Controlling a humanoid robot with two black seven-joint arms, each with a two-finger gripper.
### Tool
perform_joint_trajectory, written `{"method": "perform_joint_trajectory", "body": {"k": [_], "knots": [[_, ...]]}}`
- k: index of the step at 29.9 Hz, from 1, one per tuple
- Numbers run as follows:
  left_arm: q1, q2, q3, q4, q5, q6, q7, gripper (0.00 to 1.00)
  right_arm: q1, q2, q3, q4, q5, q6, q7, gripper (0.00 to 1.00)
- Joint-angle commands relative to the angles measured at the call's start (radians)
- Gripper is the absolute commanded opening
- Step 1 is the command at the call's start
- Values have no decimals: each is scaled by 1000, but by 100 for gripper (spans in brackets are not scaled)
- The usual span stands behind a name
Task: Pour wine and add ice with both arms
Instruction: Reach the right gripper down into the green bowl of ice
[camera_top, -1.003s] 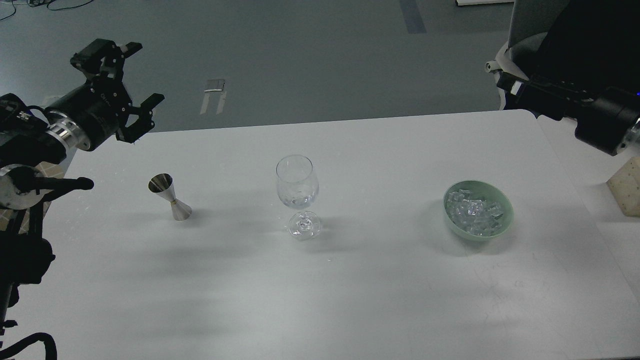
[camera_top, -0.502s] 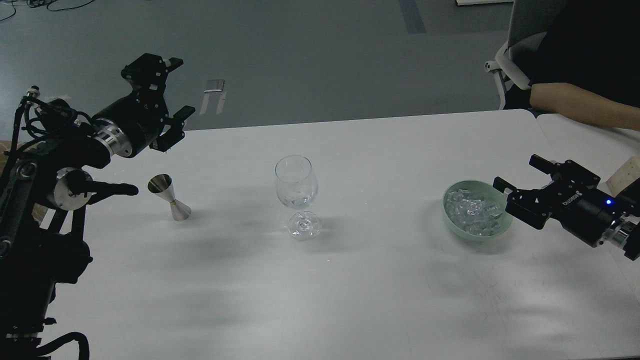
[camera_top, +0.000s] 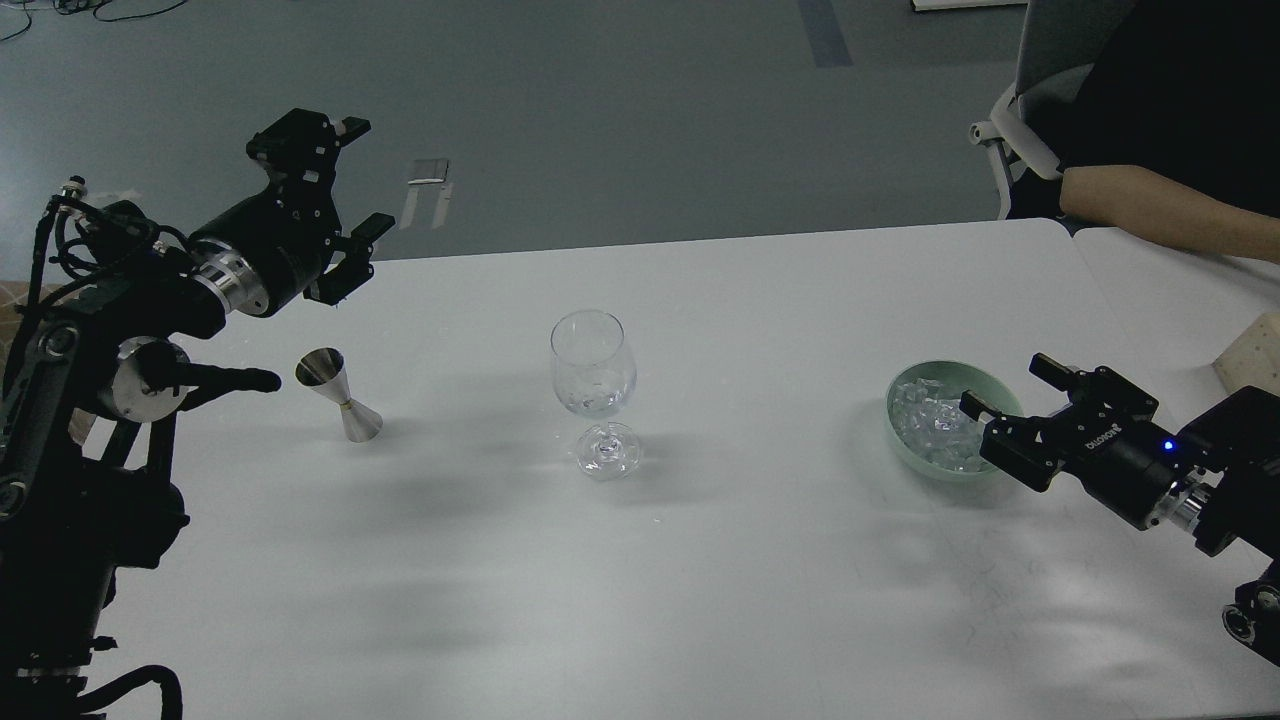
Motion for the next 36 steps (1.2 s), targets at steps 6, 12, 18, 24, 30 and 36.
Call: {"method": "perform_joint_trajectory", "body": {"k": [6, 12, 18, 24, 30, 36], "knots": [[-3, -14, -1, 0, 0, 0, 0, 98, 24, 51, -19, -29, 0, 25, 0, 62], [-1, -15, -1, 0, 0, 0, 0, 98, 50, 74, -21, -35, 1, 62, -2, 62], [-3, -15, -1, -2, 0, 0, 0, 98, 53, 97, -21, -58, 1, 85, -2, 64], [-3, -14, -1, -2, 0, 0, 0, 98, 53, 97, -21, -61, 0, 102, -3, 64], [-3, -14, -1, -2, 0, 0, 0, 98, 59, 99, -24, -72, 1, 123, -3, 63], [-3, -14, -1, -3, 0, 0, 0, 98, 79, 103, -62, -73, 3, 135, -9, 51]]}}
